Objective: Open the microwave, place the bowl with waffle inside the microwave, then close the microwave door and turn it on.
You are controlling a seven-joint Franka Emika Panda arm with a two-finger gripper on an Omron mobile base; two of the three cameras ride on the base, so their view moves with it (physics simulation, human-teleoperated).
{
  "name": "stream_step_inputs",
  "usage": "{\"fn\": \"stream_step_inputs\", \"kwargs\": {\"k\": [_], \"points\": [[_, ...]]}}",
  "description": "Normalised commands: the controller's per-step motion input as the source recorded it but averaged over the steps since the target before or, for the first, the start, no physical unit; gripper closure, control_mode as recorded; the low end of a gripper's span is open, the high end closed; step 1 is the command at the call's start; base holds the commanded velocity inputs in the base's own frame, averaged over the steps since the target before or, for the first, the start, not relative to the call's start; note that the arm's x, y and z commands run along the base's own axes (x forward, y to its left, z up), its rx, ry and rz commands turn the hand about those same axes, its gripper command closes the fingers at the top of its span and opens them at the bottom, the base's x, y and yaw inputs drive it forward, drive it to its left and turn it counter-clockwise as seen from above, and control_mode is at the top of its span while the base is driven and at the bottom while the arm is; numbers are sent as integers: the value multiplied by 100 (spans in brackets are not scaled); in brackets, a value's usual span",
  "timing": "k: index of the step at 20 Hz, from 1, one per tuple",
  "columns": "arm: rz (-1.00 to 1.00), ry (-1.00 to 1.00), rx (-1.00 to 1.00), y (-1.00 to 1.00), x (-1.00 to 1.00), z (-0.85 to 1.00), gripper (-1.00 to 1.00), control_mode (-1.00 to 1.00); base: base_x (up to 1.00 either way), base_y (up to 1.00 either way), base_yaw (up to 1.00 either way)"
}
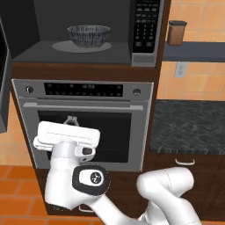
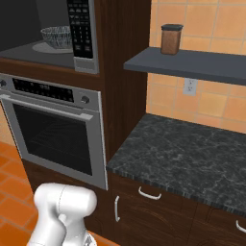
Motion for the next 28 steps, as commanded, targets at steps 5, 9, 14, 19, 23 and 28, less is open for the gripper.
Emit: {"fn": "stream_step_inputs", "kwargs": {"k": [5, 9, 14, 19, 23, 28], "points": [[0, -29, -17, 78, -31, 0, 100, -100, 0, 0, 0], [0, -20, -10, 79, -16, 0, 100, -100, 0, 0, 0], [0, -14, -4, 71, 0, 0, 100, -100, 0, 0, 0], [0, -17, 0, 54, 0, 0, 100, -100, 0, 0, 0], [-1, -21, 0, 38, 0, 1, 100, -100, 0, 0, 0], [0, -11, 0, 45, 3, 0, 100, -100, 0, 0, 0]]}}
